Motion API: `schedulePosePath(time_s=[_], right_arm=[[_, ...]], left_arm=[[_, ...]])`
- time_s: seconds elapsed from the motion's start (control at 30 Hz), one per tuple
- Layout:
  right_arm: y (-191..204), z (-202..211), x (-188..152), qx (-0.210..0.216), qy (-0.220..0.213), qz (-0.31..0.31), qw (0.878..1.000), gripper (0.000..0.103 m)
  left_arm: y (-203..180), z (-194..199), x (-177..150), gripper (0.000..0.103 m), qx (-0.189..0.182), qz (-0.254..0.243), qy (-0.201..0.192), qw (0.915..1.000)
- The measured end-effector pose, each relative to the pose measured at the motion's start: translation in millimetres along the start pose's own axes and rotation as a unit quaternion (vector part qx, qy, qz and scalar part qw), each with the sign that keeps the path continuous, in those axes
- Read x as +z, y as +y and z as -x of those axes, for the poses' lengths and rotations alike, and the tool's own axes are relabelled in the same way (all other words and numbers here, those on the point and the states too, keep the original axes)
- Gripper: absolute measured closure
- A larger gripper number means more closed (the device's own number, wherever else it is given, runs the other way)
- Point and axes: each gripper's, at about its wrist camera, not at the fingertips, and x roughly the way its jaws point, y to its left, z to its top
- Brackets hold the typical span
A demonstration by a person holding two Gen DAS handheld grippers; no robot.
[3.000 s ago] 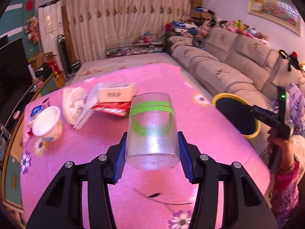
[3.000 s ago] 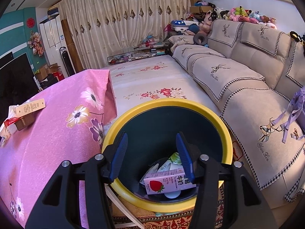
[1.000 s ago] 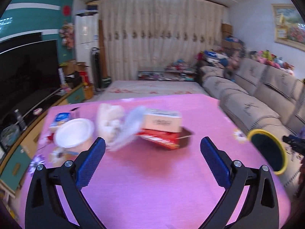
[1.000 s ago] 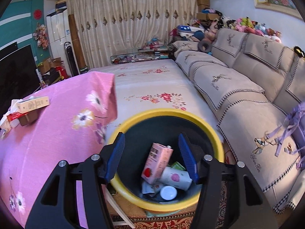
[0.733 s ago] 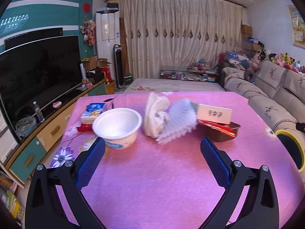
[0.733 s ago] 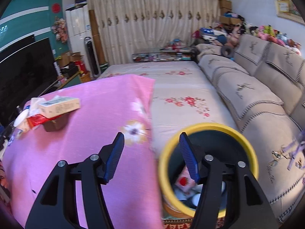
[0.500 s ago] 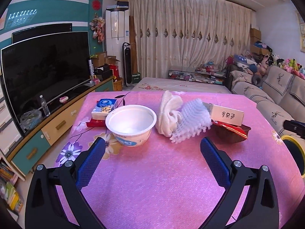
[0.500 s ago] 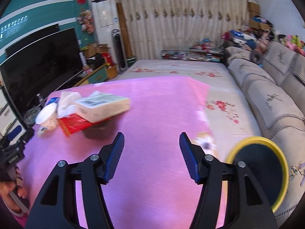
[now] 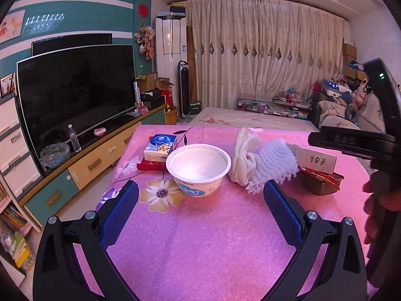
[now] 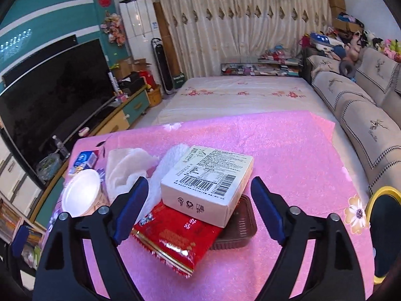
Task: Collect trash
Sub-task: 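Reach the right gripper to the white box and grasp it, then carry the white box with the right gripper into the bin and release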
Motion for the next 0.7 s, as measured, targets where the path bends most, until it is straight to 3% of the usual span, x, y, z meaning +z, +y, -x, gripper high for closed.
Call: schedulePosePath(time_s=[0.47, 0.5, 0.53, 0.7], right_arm=[[16.8, -40.5, -2.9, -0.055, 0.018, -0.012, 0.998, 0.019], [16.0, -41.5, -3.6, -0.056, 0.018, -0.013, 0.998, 0.020], [15.6, -42.6, -4.5, -0.055, 0.018, -0.013, 0.998, 0.029], [7.3, -29.2, -5.7, -0.038, -0.003, -0.012, 0.999, 0.029]], left_arm=[[7.9, -1.4, -1.5, 0.005, -0.028, 0.025, 0.010, 0.9993], [8.4, -1.8, -1.8, 0.005, -0.028, 0.025, 0.011, 0.9992], [8.2, -2.4, -2.3, 0.005, -0.029, 0.026, 0.013, 0.9991], [8.7, -2.5, -2.9, 0.005, -0.031, 0.025, 0.015, 0.9991]])
